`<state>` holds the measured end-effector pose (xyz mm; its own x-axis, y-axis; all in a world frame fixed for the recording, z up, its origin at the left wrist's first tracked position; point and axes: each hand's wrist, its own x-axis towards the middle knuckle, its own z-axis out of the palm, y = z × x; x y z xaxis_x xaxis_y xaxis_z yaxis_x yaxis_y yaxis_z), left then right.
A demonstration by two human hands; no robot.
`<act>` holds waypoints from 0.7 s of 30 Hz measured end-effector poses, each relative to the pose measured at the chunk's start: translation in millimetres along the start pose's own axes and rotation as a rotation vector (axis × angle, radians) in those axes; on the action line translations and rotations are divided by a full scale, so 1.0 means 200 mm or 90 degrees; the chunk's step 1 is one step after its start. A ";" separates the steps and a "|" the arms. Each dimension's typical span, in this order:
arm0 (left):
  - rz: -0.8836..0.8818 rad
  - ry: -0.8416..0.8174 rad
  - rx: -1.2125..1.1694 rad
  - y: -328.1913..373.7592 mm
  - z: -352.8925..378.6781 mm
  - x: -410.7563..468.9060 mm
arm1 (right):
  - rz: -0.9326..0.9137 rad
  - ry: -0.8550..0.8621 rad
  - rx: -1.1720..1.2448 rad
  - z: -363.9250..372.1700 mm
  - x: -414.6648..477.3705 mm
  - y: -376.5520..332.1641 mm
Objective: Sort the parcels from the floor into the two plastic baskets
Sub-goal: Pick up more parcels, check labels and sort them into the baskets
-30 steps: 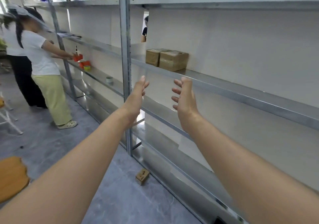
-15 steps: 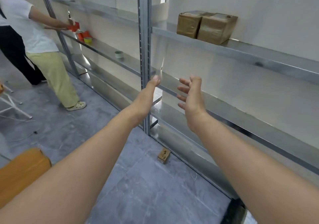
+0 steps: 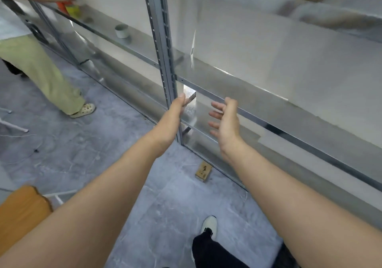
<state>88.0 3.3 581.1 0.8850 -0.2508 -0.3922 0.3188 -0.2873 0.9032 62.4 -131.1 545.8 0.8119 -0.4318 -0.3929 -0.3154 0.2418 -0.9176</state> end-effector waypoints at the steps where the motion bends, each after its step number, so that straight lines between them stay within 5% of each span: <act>1: -0.012 0.001 -0.002 -0.01 0.00 0.08 | 0.009 -0.004 -0.002 0.01 0.08 0.02; 11: -0.121 -0.042 0.022 -0.19 0.00 0.68 | 0.120 0.070 0.016 0.11 0.58 0.23; 21: -0.243 -0.216 0.041 -0.68 -0.08 1.33 | 0.209 0.226 -0.026 0.27 0.99 0.69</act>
<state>285.6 -8.8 356.1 0.5467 -0.3993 -0.7359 0.5667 -0.4705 0.6763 205.2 -136.5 344.6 0.4503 -0.6105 -0.6516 -0.5513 0.3839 -0.7407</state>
